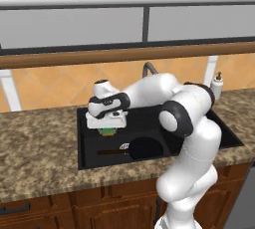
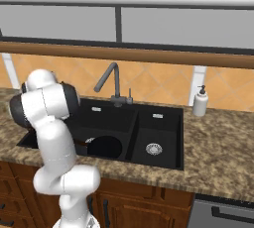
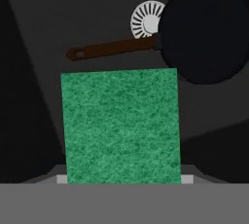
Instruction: Pick the pan and sponge and place them into the sink. Then turn on the water.
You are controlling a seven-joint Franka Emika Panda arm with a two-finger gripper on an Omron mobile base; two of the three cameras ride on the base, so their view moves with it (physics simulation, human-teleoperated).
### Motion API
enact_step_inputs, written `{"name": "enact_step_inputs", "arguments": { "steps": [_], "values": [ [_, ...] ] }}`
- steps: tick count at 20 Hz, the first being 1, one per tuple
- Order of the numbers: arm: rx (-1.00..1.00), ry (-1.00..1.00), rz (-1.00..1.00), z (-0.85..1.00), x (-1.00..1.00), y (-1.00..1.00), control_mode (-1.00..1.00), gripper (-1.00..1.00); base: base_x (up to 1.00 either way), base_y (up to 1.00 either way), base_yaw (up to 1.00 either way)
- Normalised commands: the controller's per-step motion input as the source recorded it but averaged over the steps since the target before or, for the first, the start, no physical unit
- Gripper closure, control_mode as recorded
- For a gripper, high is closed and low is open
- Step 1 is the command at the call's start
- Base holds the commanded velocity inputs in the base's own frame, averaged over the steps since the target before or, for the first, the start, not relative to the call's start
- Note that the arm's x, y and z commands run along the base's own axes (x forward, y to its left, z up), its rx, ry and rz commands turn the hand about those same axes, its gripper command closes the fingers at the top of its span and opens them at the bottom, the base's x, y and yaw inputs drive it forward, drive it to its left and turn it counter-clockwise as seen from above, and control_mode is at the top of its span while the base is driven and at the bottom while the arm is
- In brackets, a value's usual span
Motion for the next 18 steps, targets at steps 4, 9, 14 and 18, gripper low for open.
{"name": "enact_step_inputs", "arguments": {
  "steps": [4,9,14,18],
  "values": [
    [0.06,0.09,-0.14,-0.18,0.42,-0.8,-1.0,1.0,0.0,0.0,0.0],
    [0.08,0.03,-0.08,-0.45,0.46,-0.32,-1.0,1.0,0.0,0.0,0.0],
    [0.05,0.0,-0.04,-0.43,0.07,-0.01,-1.0,1.0,0.0,0.0,0.0],
    [0.01,0.0,-0.03,-0.35,0.0,0.0,-1.0,1.0,0.0,0.0,0.0]
  ]
}}
